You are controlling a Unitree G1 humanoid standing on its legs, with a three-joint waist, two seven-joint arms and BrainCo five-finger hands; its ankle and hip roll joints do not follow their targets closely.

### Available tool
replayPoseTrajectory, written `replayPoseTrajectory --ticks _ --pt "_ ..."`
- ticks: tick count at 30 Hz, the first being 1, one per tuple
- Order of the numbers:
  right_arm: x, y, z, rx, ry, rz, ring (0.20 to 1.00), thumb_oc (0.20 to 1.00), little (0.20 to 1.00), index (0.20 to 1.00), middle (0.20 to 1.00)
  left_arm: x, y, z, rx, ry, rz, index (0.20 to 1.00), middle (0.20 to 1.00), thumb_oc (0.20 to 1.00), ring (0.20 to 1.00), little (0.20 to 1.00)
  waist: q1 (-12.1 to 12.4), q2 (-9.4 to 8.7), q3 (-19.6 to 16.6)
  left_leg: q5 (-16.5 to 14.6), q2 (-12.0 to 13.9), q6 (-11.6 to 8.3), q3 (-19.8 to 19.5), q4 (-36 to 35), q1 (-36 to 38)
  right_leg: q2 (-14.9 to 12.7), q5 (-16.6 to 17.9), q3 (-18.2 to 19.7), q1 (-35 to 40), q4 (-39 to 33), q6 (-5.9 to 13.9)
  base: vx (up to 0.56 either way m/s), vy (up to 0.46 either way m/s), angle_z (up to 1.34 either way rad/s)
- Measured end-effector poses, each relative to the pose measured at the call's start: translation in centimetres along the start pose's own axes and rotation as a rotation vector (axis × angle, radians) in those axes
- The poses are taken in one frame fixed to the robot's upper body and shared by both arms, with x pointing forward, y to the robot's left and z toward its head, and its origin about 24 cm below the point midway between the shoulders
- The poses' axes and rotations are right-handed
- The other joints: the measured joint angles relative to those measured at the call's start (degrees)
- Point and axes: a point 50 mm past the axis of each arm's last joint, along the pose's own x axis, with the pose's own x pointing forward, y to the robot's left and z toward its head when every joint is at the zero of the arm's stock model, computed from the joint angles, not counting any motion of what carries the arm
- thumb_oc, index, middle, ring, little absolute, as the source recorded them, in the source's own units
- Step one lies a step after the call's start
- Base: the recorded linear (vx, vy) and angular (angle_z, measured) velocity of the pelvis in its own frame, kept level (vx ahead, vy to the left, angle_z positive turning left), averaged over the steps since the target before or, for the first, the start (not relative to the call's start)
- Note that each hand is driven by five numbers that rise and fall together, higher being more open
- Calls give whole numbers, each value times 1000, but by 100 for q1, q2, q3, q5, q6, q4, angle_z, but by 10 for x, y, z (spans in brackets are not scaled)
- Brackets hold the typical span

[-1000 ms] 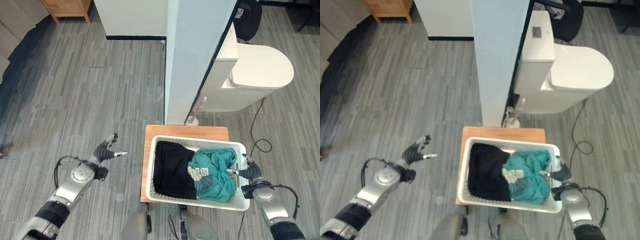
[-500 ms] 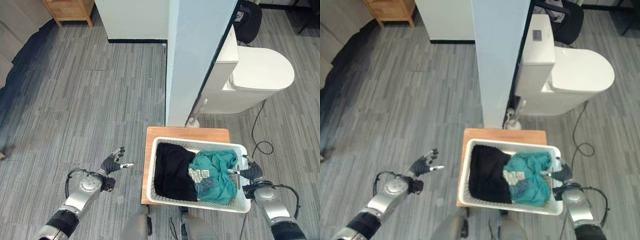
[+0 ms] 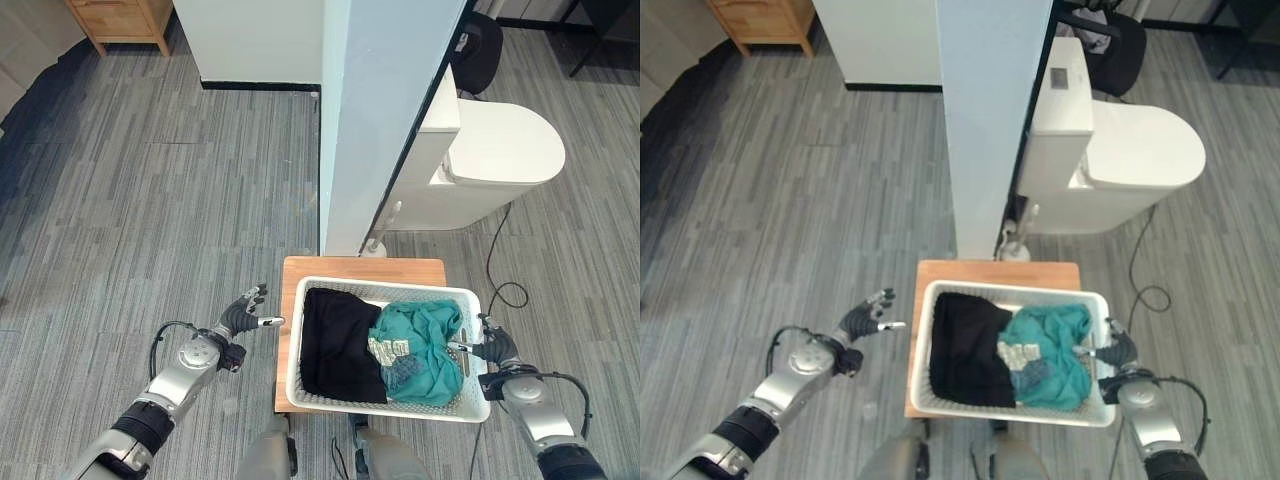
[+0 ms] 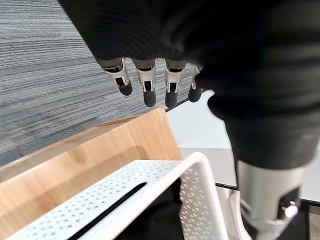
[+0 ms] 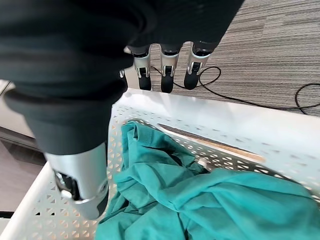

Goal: Grab the laundry basket,head to the washer,open it,put in the laundry and shut it.

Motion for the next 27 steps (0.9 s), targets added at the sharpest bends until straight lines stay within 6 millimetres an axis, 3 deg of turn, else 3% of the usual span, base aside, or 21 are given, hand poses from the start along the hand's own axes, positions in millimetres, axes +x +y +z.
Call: replayPoseTrajectory --ticks 10,16,27 --pt "0 2 1 -1 -4 7 1000 1000 1000 1000 1000 13 -1 -20 46 119 37 1000 1000 1000 1000 1000 -10 -6 1 9 1 -4 6 1 -130 5 20 12 -139 1 2 0 0 0" --pt "1 9 3 16 -13 19 1000 1000 1000 1000 1000 30 0 -39 91 274 114 1000 1000 1000 1000 1000 -72 -124 62 13 5 -2 10 1 -158 8 18 15 -174 -19 7 -18 -8 0" --pt "6 13 11 27 -51 8 1000 1000 1000 1000 1000 48 -8 5 180 139 105 1000 1000 1000 1000 1000 -142 -231 208 28 -6 -10 12 1 -266 1 19 13 -277 -1 18 -3 -2 0"
